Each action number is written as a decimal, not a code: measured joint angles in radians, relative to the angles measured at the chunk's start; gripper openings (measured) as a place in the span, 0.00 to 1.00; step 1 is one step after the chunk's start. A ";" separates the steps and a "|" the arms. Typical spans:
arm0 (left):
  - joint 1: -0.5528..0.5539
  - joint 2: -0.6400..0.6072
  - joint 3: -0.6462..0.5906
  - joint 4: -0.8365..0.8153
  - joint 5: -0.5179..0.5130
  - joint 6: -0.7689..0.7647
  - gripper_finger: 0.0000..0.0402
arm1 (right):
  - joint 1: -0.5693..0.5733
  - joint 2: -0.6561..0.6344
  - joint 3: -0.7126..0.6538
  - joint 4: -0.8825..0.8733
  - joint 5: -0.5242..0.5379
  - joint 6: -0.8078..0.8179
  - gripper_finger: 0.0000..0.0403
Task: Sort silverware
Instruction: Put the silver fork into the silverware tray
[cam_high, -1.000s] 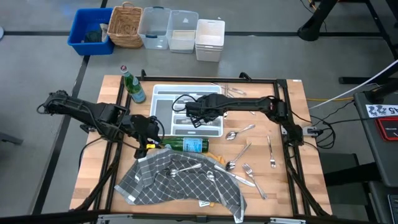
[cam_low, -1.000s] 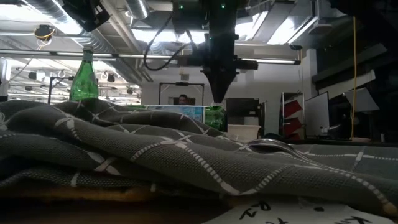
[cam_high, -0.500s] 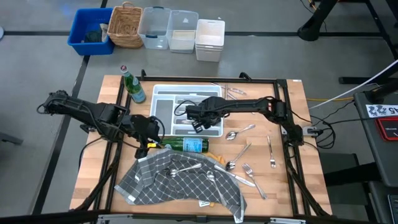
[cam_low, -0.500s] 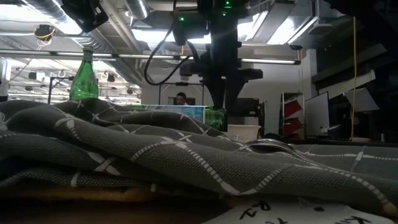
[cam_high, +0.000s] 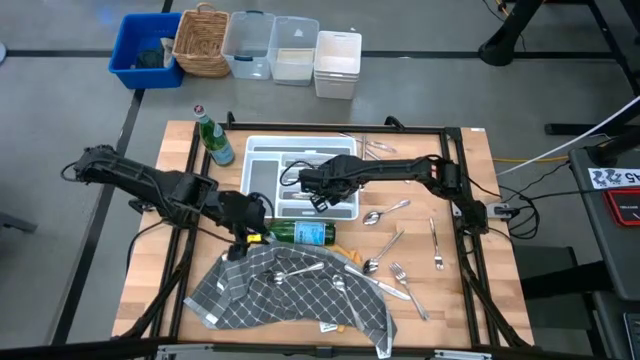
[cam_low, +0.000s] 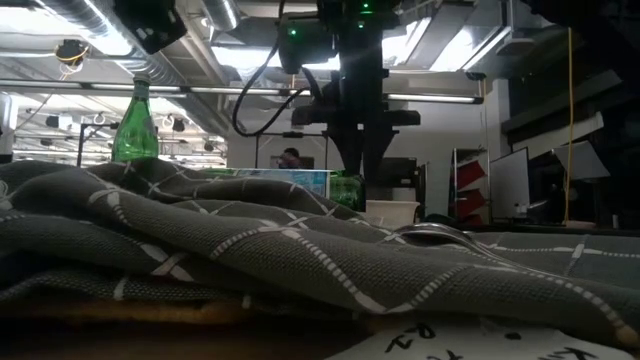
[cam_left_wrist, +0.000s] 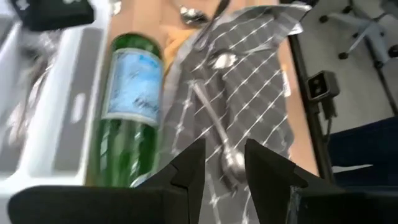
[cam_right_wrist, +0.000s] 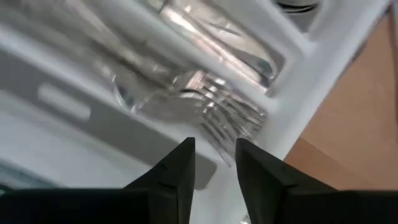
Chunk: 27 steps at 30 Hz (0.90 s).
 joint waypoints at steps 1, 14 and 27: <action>-0.010 0.016 0.000 0.026 0.001 0.000 0.25 | 0.000 -0.002 0.000 -0.002 -0.029 -0.029 0.29; -0.135 0.317 0.000 0.335 0.000 -0.046 0.25 | 0.129 -0.068 0.004 -0.036 -0.140 -0.092 0.28; -0.155 0.607 0.000 0.441 -0.057 -0.159 0.25 | 0.371 -0.091 0.004 -0.073 -0.139 -0.086 0.28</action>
